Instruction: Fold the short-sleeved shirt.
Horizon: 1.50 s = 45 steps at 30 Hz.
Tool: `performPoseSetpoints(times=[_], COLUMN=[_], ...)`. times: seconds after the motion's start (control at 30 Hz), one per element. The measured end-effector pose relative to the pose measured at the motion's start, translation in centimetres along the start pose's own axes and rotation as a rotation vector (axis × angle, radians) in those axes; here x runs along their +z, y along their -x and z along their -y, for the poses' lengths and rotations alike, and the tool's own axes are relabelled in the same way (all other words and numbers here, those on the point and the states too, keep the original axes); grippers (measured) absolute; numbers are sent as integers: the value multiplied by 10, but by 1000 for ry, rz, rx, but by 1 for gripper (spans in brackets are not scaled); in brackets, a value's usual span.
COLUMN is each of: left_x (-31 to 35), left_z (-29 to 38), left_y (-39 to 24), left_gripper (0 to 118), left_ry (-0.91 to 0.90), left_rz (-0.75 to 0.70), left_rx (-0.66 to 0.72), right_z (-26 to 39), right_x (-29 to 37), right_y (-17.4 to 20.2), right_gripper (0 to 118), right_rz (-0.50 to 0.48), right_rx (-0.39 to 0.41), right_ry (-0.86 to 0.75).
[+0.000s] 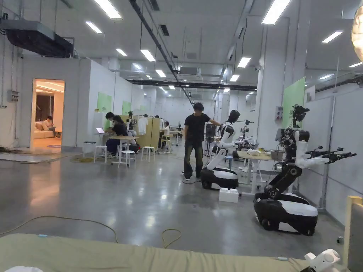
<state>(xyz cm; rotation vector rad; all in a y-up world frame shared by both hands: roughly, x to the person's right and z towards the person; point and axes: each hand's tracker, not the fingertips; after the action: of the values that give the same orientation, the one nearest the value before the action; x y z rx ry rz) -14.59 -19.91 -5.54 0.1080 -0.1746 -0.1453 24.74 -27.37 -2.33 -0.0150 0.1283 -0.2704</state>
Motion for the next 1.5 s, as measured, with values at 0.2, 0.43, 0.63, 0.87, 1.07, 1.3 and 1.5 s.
performPoseSetpoints(times=[0.2, 0.43, 0.63, 0.87, 1.07, 1.3, 1.5], left_x=[25, 21, 12, 10, 9, 13, 15], left_z=[-13, -12, -6, -1, 0, 3, 2], left_y=[4, -2, -11, -4, -6, -7, -13], left_gripper=[0, 0, 0, 0, 12, 89, 111], left_ry=[-103, -53, 3, 28, 39, 20, 0], left_rz=[28, 45, 39, 73, 64, 95, 101], left_rx=[181, 135, 100, 165, 147, 151, 124], right_z=[-5, 2, 1, 1, 4, 7, 4], right_x=[20, 13, 12, 15, 12, 15, 21], right_y=[22, 22, 19, 17, 18, 17, 5], right_gripper=[0, 0, 0, 0, 0, 87, 118], right_rz=[73, 114, 111, 121, 116, 111, 123], right_rx=[239, 258, 224, 219, 218, 186, 100], right_ry=[-92, -64, -51, -65, -54, -63, -129])
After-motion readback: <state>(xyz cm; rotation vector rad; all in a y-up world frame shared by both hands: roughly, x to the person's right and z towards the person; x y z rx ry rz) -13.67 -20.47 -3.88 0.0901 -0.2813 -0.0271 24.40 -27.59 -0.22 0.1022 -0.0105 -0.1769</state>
